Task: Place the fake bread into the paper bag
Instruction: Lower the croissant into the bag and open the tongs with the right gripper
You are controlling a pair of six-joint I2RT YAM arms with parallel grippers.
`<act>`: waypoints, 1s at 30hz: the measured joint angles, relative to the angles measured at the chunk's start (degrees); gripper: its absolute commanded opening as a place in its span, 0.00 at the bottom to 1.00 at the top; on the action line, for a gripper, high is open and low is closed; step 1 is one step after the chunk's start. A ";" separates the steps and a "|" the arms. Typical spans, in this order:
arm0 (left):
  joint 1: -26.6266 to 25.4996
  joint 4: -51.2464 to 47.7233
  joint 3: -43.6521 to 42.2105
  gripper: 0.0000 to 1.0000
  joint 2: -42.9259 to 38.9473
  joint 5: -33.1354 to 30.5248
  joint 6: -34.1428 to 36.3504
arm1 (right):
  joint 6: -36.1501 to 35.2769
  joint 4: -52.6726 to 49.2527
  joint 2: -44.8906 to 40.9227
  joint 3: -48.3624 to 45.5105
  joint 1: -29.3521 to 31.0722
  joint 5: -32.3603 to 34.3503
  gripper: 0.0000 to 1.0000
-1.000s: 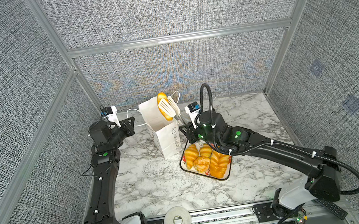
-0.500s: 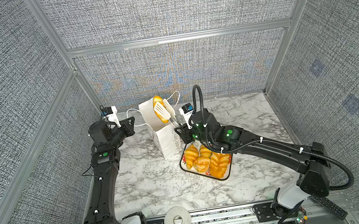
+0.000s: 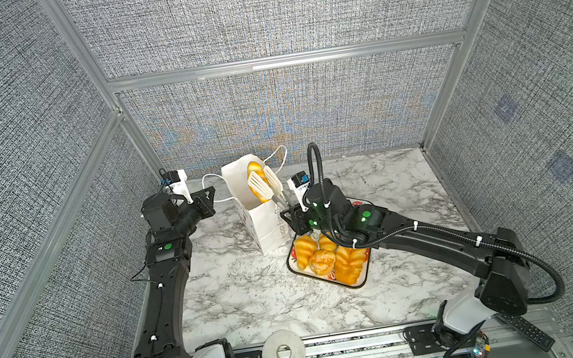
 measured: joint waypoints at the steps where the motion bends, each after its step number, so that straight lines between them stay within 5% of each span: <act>1: 0.00 0.00 0.00 0.00 0.00 0.00 0.00 | 0.02 -0.04 0.00 -0.04 0.00 0.00 0.40; 30: 0.07 0.00 0.00 0.00 0.00 0.00 0.00 | 1.38 0.76 -1.31 -1.11 0.04 0.02 0.49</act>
